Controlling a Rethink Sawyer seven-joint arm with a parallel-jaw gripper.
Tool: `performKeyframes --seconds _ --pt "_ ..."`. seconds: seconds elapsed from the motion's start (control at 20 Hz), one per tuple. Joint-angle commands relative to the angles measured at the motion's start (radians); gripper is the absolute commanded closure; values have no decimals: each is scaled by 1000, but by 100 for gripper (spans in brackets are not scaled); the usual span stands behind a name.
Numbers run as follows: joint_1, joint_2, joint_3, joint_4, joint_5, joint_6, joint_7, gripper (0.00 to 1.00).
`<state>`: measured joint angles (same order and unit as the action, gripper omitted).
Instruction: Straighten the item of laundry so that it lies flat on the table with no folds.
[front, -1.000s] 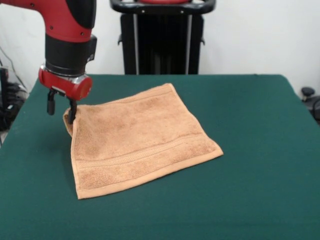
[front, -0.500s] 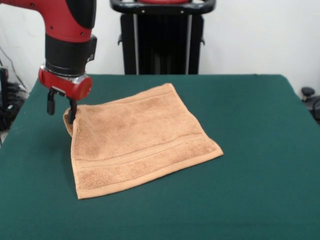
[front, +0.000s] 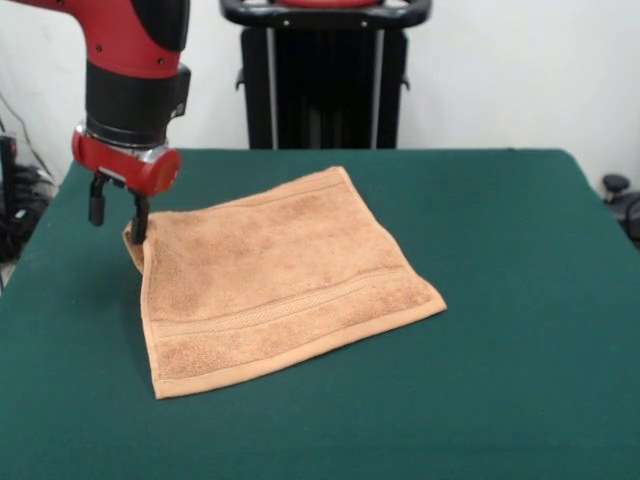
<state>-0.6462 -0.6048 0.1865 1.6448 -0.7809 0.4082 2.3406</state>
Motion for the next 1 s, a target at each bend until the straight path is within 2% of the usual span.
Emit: performKeyframes --seconds 0.05,0.45,1.0 --pt "41 56 79 96 -43 47 -168 0" --pt "47 63 55 121 -64 4 -131 0" --pt "70 94 53 94 -79 -26 -94 0"
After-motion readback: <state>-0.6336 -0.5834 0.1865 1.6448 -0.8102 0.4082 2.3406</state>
